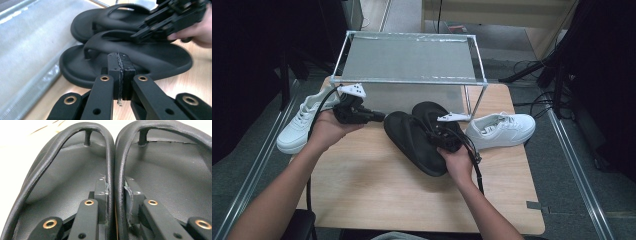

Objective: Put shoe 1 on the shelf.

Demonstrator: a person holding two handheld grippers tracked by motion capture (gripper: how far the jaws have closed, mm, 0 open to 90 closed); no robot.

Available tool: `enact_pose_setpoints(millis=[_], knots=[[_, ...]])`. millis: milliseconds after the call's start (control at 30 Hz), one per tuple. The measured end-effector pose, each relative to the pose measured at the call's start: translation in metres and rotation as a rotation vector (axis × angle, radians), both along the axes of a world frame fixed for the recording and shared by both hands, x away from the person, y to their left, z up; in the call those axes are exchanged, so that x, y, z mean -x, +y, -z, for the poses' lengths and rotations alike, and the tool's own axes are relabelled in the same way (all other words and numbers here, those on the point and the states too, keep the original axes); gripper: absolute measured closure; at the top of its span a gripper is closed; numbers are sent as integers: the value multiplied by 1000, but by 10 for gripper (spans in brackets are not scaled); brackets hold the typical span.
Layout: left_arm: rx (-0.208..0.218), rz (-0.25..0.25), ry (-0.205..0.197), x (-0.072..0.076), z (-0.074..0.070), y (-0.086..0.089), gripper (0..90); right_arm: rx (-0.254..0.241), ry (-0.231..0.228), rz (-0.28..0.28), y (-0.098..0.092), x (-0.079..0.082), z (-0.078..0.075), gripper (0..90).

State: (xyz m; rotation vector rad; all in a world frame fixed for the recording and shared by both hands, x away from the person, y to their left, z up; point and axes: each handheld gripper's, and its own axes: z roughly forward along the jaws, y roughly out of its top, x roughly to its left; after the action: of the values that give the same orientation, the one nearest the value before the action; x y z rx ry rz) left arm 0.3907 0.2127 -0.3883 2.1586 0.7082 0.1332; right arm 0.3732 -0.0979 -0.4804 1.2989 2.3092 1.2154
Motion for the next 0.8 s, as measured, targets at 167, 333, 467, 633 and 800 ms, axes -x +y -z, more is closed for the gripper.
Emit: enact_pose_setpoints(millis=[167, 333, 467, 633, 800], knots=[[-16, -16, -8, -20, -22, -3, 898, -15, 2, 23, 7, -24, 5, 761], [-24, -24, -27, -40, -45, -4, 898, 1, 10, 40, 20, -45, 10, 759], [-41, -39, -35, -56, -58, -10, 897, 32, -2, 59, 32, -60, 15, 757], [-24, -20, -50, -78, -61, -14, 871, 17, -1, 78, 41, -74, 22, 757], [-67, -42, -20, -95, -58, -18, 900, 21, -7, 109, 50, -88, 26, 758]])
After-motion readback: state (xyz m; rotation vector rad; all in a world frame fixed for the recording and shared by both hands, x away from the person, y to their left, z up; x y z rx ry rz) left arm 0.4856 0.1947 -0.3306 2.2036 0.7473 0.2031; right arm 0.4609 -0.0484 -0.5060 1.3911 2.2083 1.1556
